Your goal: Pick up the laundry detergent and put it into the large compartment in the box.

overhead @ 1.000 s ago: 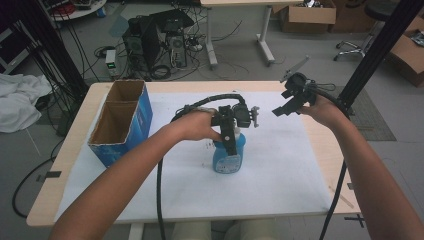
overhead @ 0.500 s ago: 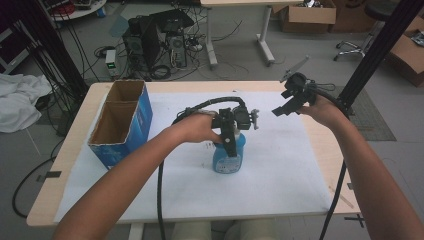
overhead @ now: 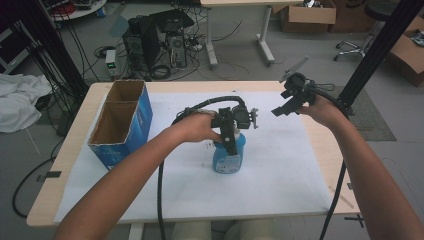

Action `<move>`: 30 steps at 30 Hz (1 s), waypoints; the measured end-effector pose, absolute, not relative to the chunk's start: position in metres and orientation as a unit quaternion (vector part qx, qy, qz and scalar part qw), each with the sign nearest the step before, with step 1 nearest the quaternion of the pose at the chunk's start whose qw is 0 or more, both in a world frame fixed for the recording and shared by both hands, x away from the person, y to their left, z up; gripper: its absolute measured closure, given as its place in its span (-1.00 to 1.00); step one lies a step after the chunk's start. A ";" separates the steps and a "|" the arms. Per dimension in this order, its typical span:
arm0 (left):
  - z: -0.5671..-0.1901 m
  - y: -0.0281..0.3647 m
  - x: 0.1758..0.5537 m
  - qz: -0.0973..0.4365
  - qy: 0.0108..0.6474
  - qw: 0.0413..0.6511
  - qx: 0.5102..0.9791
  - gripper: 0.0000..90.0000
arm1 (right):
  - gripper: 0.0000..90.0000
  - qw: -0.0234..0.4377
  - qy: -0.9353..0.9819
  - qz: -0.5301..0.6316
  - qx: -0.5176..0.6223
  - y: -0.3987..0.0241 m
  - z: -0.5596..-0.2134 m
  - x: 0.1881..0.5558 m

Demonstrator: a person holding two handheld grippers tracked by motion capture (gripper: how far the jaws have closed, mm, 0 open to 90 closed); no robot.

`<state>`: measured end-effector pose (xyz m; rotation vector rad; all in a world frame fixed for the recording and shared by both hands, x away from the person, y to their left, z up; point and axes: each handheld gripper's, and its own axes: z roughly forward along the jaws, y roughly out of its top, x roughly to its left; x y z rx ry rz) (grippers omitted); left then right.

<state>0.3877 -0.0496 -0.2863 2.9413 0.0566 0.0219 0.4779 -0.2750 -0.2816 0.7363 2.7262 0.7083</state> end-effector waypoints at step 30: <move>-0.285 -0.047 0.388 0.000 0.015 0.109 0.994 -0.17 | -0.64 0.112 0.931 0.242 0.248 -0.273 -0.283 0.478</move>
